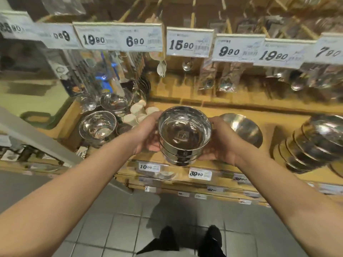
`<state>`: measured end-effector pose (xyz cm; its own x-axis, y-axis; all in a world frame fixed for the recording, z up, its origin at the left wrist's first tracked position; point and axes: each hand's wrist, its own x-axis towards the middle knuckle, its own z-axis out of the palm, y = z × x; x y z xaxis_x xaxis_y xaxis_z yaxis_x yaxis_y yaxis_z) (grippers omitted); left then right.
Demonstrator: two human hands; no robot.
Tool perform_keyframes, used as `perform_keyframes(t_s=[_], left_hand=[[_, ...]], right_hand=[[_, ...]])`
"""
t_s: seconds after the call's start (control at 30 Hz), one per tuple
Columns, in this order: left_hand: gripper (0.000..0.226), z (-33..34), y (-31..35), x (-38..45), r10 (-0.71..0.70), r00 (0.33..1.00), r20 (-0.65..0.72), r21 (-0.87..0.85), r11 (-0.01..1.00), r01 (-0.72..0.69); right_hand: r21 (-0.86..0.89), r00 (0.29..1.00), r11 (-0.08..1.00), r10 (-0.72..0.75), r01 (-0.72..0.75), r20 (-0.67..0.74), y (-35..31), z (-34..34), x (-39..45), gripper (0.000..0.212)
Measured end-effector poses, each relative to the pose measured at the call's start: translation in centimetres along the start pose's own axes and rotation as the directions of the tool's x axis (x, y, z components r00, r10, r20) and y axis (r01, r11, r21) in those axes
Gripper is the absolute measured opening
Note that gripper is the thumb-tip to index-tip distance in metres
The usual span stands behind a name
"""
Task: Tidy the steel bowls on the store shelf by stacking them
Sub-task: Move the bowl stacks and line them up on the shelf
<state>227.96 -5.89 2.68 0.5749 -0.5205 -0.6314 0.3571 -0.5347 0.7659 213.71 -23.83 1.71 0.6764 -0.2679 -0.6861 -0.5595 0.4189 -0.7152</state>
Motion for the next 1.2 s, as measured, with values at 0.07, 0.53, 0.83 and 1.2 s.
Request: perform_keyframes(t_s=[0.07,0.53,0.83,1.2], left_hand=[[0.062,0.4,-0.5,0.5,0.006,1.0,0.01,0.002,1.0,-0.006],[0.062,2.3,-3.6,3.1,0.041,0.999,-0.021,-0.071,0.997,-0.042],[0.062,3.0,-3.8,5.2,0.051,0.995,-0.082,-0.134,0.989,-0.062],[0.035,3.5,-5.9,2.9,0.256,0.963,-0.088,-0.27,0.924,-0.271]], right_hand=[[0.003,0.999,1.0,0.004,-0.004,-0.041,0.7,0.1,0.0,0.048],[0.166,0.986,0.986,0.021,0.007,-0.166,4.0,1.4,1.3,0.042],[0.232,0.972,0.963,-0.085,0.136,-0.219,5.1,1.7,2.7,0.04],[0.387,0.949,0.883,-0.166,0.264,-0.269,7.9,2.5,2.2,0.035]])
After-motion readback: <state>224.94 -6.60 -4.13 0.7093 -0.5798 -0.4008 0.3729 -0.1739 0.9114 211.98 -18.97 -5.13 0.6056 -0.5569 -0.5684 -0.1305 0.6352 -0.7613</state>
